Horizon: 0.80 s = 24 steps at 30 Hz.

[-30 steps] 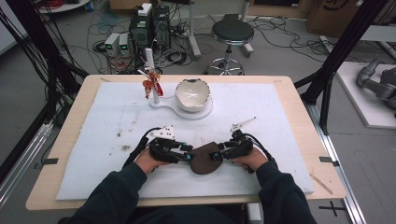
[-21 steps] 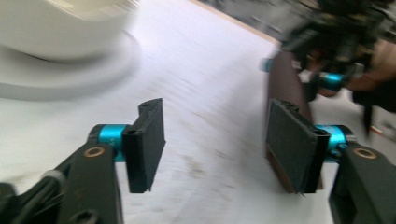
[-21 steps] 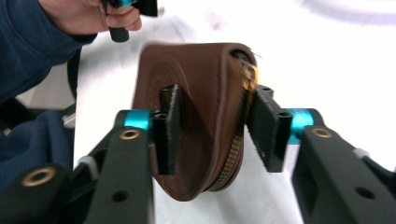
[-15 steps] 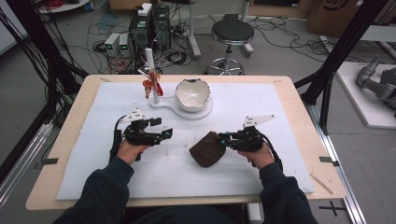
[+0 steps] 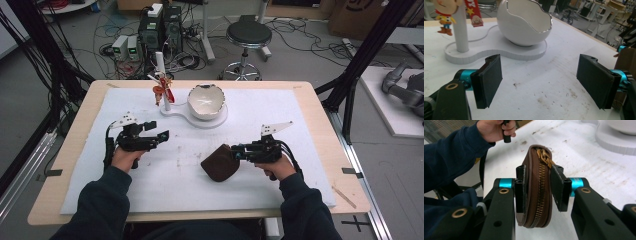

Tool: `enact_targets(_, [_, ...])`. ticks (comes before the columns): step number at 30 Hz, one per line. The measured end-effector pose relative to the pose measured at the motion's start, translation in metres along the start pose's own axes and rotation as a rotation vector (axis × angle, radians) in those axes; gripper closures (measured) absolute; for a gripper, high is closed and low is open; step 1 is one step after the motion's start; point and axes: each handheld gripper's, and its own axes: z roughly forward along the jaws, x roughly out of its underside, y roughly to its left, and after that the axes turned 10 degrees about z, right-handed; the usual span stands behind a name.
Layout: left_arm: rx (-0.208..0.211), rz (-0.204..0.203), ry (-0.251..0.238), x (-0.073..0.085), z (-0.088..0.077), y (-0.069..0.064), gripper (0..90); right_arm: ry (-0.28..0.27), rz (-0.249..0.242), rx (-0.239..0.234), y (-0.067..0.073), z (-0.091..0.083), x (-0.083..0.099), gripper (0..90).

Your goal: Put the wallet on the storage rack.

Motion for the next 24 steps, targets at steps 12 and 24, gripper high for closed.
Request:
enact_targets(12, [0.042,0.026,0.026,0.001,0.007,-0.008,21.9,0.114,-0.058,0.003,0.007,0.020,0.002,63.9])
enact_targets(24, [-0.006,0.074,-0.007,-0.005,-0.005,0.001,21.8,-0.072,-0.189,0.146,0.017,0.005,-0.027,68.0])
